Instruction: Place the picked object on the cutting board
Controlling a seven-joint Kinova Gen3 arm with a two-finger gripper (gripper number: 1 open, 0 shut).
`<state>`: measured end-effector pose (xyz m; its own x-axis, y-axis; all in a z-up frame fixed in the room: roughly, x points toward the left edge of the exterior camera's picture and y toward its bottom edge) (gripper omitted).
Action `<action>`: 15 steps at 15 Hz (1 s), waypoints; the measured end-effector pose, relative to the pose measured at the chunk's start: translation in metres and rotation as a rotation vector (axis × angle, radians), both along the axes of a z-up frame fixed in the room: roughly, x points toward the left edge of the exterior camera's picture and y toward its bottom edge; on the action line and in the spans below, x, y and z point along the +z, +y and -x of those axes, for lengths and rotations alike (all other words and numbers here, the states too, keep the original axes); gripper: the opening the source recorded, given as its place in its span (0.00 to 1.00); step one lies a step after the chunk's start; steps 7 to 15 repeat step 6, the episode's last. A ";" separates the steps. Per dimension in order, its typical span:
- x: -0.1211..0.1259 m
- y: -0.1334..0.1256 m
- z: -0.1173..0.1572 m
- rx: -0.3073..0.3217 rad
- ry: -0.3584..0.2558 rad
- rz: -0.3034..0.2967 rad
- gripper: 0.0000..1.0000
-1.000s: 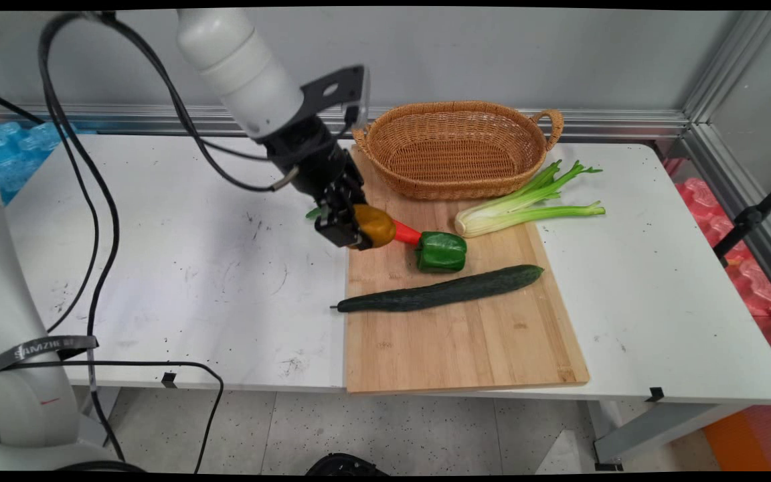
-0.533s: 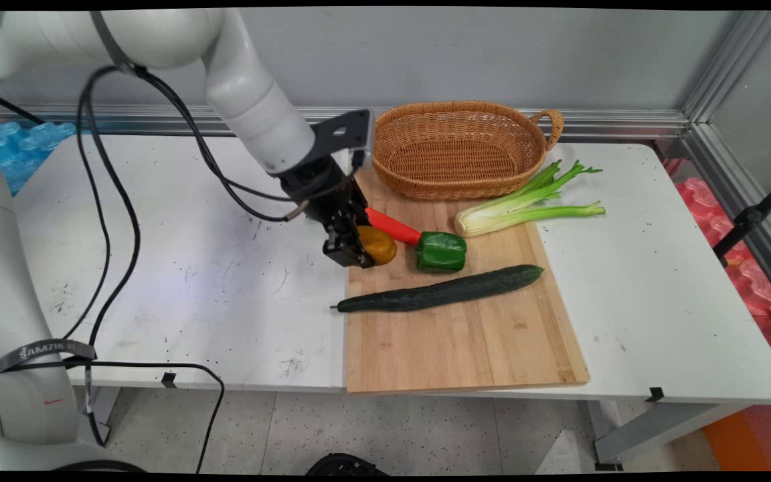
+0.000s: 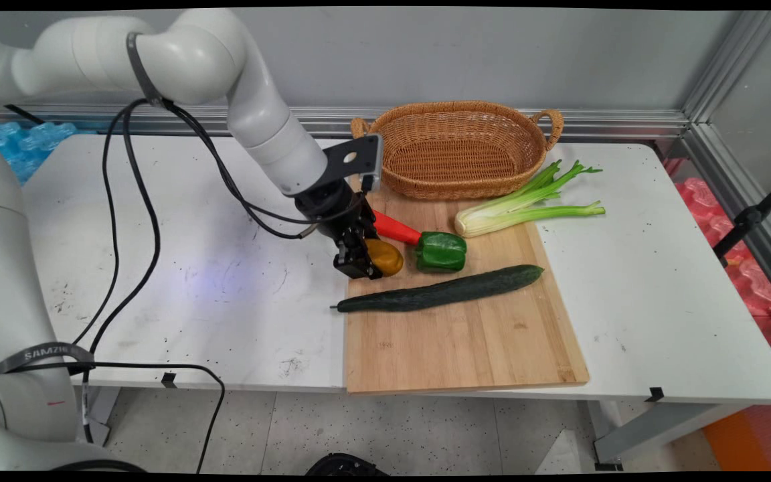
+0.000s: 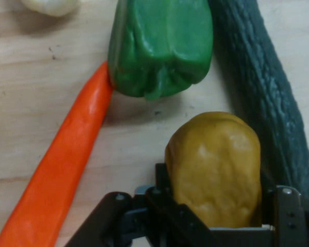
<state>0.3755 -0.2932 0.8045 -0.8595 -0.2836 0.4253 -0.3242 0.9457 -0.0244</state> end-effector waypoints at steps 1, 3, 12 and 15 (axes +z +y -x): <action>-0.004 0.000 -0.001 -0.002 0.000 -0.001 0.00; -0.009 -0.001 -0.001 -0.002 0.004 -0.002 1.00; -0.014 -0.002 0.000 -0.008 0.015 -0.002 1.00; -0.014 -0.002 0.000 -0.008 0.015 -0.002 1.00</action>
